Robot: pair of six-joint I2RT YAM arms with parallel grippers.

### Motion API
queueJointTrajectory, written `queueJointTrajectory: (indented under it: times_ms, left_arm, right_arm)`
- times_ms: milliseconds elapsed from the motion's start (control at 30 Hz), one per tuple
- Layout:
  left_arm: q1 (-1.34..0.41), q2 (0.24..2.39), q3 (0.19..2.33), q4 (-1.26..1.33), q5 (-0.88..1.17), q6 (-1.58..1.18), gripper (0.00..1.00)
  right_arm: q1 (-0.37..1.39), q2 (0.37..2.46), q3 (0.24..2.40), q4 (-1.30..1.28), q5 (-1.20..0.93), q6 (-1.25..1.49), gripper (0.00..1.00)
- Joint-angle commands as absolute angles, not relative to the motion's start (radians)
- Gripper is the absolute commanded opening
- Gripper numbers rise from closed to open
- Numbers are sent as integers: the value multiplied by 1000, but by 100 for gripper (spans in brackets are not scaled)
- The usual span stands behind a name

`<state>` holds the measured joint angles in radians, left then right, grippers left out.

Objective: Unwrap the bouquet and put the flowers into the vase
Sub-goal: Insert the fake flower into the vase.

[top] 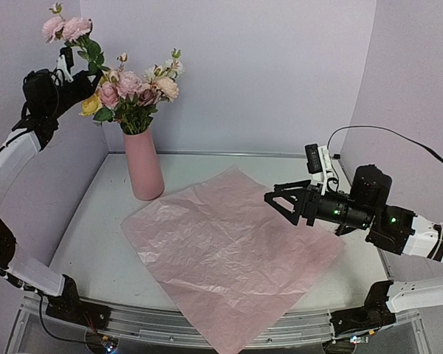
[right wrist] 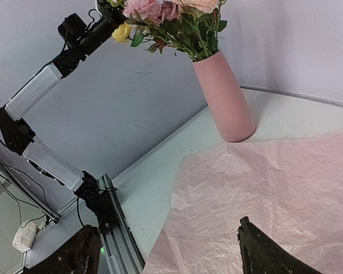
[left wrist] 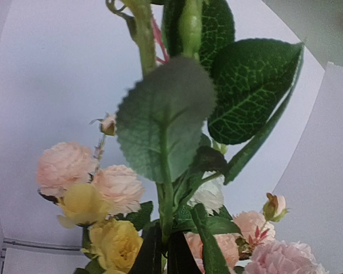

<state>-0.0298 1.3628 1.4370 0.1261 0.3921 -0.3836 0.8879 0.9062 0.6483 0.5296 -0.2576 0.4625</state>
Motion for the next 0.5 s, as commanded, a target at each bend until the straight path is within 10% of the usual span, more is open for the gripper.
queueJointTrajectory:
  times_ms: [0, 467]
  left_arm:
    - [-70, 1352, 1413, 183, 409, -255, 0]
    - [-87, 1418, 1363, 150, 414, -182, 1]
  right_arm:
    - [888, 891, 686, 556, -257, 452, 84]
    - [888, 882, 682, 555, -255, 459, 84]
